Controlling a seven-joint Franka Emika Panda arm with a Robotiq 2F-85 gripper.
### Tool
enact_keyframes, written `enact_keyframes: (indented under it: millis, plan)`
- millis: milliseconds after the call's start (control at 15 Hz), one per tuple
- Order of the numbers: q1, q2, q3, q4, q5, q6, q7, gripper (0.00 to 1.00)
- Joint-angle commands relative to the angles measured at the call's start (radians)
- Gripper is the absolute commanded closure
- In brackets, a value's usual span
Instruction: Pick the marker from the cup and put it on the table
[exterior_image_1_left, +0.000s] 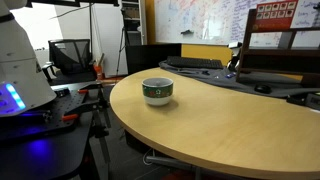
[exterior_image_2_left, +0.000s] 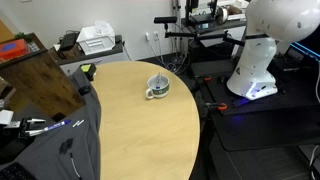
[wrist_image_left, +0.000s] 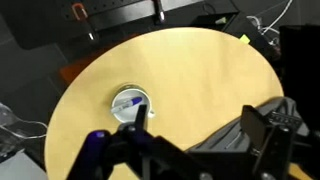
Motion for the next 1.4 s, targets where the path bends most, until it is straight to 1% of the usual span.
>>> enact_keyframes:
  millis: [0, 133, 200, 400, 467, 533, 600, 667, 733, 800, 1000, 1067, 1133, 1200, 1333]
  plan:
    - [-0.03, 0.003, 0.019, 0.004, 0.017, -0.006, -0.019, 0.0]
    - [-0.033, -0.007, 0.027, -0.005, 0.001, 0.002, -0.022, 0.0]
    - [-0.03, 0.003, 0.019, 0.004, 0.017, -0.006, -0.019, 0.0]
    - [-0.03, 0.003, 0.019, 0.004, 0.017, -0.006, -0.019, 0.0]
    - [-0.035, 0.026, 0.018, 0.01, 0.024, 0.002, -0.004, 0.0]
    - [-0.056, 0.046, 0.042, 0.01, 0.009, 0.031, 0.039, 0.0]
    - [-0.062, 0.062, 0.051, 0.011, 0.002, 0.046, 0.05, 0.0]
    - [-0.078, 0.093, 0.071, 0.014, -0.009, 0.075, 0.084, 0.0]
    - [-0.076, 0.101, 0.075, 0.0, -0.001, 0.106, 0.087, 0.0]
    - [-0.083, 0.126, 0.091, -0.013, -0.001, 0.163, 0.119, 0.0]
    - [-0.129, 0.258, 0.164, -0.035, -0.027, 0.329, 0.262, 0.0]
    - [-0.145, 0.314, 0.174, -0.039, -0.029, 0.382, 0.309, 0.0]
    - [-0.162, 0.361, 0.184, -0.032, -0.041, 0.406, 0.357, 0.0]
    - [-0.181, 0.421, 0.183, -0.039, -0.049, 0.459, 0.394, 0.0]
    - [-0.206, 0.511, 0.171, -0.04, -0.049, 0.519, 0.472, 0.0]
